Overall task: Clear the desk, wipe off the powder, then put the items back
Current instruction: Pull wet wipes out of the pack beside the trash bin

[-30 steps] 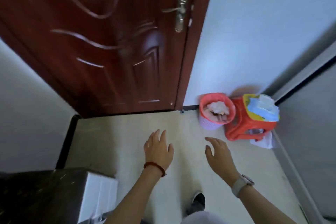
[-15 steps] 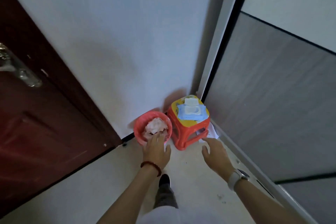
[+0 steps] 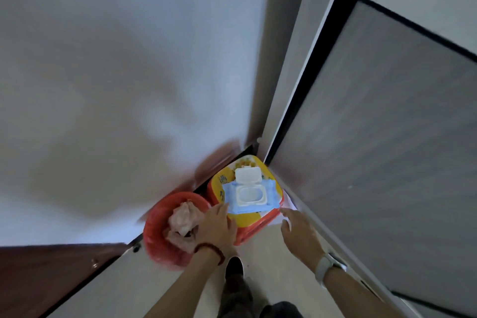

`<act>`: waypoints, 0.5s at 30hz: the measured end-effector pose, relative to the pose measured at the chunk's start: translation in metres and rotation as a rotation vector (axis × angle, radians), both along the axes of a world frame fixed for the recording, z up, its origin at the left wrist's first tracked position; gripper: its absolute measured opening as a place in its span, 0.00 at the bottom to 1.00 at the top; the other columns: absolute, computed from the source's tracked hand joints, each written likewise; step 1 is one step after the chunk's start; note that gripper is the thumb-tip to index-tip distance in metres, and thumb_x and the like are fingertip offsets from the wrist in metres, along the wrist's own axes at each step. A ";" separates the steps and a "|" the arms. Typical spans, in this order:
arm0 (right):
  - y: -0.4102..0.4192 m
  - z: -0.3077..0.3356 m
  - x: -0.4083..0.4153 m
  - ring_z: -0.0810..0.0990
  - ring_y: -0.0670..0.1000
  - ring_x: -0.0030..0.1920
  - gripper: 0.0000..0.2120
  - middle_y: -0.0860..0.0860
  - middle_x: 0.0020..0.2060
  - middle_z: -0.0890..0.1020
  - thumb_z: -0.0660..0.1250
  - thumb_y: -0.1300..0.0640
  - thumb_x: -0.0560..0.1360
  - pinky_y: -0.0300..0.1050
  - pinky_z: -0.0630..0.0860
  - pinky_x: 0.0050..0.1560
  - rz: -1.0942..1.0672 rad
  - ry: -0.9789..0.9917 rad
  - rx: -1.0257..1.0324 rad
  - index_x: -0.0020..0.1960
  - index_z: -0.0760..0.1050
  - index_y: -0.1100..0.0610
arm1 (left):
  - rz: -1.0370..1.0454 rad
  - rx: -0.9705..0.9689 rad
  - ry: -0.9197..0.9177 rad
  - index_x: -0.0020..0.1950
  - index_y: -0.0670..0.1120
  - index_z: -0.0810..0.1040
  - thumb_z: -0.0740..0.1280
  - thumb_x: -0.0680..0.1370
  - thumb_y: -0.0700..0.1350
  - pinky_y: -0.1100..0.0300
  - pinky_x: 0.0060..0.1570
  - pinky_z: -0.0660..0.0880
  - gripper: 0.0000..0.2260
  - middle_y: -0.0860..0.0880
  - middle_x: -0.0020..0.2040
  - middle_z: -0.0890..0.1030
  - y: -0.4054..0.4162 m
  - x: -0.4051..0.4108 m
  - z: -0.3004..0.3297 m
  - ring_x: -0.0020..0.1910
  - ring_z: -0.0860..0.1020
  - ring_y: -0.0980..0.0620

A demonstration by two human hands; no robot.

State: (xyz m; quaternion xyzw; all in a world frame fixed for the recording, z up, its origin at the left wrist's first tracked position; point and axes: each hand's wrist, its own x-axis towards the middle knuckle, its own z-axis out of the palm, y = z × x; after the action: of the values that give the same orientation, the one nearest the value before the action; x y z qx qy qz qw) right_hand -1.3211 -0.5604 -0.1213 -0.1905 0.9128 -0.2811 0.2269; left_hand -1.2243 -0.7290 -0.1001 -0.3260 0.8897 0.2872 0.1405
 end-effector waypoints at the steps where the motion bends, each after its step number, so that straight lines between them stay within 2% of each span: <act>1: -0.003 -0.012 -0.014 0.78 0.54 0.55 0.25 0.57 0.51 0.82 0.49 0.50 0.71 0.45 0.72 0.56 0.010 -0.020 0.019 0.56 0.77 0.62 | 0.026 0.036 0.001 0.70 0.45 0.62 0.58 0.78 0.48 0.59 0.67 0.53 0.20 0.47 0.70 0.66 -0.004 -0.015 -0.017 0.70 0.61 0.48; 4: -0.013 -0.052 -0.051 0.74 0.53 0.61 0.17 0.54 0.58 0.78 0.54 0.57 0.76 0.44 0.67 0.62 0.017 -0.117 0.096 0.62 0.72 0.58 | 0.075 0.096 -0.006 0.67 0.44 0.65 0.59 0.78 0.48 0.57 0.64 0.64 0.19 0.46 0.67 0.69 -0.009 -0.056 -0.071 0.66 0.66 0.48; 7: -0.022 -0.103 -0.080 0.72 0.54 0.62 0.16 0.54 0.61 0.76 0.54 0.61 0.77 0.41 0.65 0.63 0.031 -0.122 0.111 0.64 0.71 0.58 | 0.074 0.075 0.002 0.66 0.45 0.67 0.59 0.78 0.49 0.57 0.61 0.66 0.18 0.46 0.64 0.71 -0.008 -0.092 -0.124 0.64 0.68 0.48; 10: -0.030 -0.156 -0.099 0.71 0.54 0.64 0.16 0.54 0.62 0.74 0.55 0.63 0.77 0.45 0.66 0.64 0.069 -0.137 0.102 0.65 0.70 0.59 | 0.025 -0.002 -0.043 0.62 0.46 0.70 0.60 0.77 0.52 0.55 0.58 0.66 0.17 0.47 0.60 0.73 -0.003 -0.122 -0.174 0.61 0.70 0.47; 13: -0.033 -0.202 -0.108 0.72 0.55 0.62 0.15 0.56 0.60 0.76 0.57 0.64 0.77 0.45 0.69 0.60 0.108 -0.096 0.095 0.63 0.71 0.60 | 0.034 -0.075 -0.068 0.48 0.43 0.76 0.69 0.69 0.55 0.48 0.48 0.71 0.17 0.45 0.48 0.78 0.007 -0.140 -0.217 0.50 0.76 0.43; 15: -0.033 -0.223 -0.111 0.75 0.58 0.58 0.15 0.58 0.56 0.78 0.57 0.63 0.75 0.46 0.72 0.57 0.149 -0.046 0.068 0.59 0.74 0.62 | 0.018 -0.129 -0.126 0.38 0.44 0.77 0.74 0.61 0.57 0.50 0.39 0.74 0.18 0.45 0.38 0.79 0.014 -0.143 -0.239 0.40 0.78 0.43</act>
State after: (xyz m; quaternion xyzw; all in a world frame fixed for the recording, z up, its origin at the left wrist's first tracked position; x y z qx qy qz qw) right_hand -1.4320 -0.5936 -0.3446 -0.2435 0.8997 -0.2368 0.2744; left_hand -1.3672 -0.7149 -0.3392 -0.3600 0.8927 0.2094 0.1724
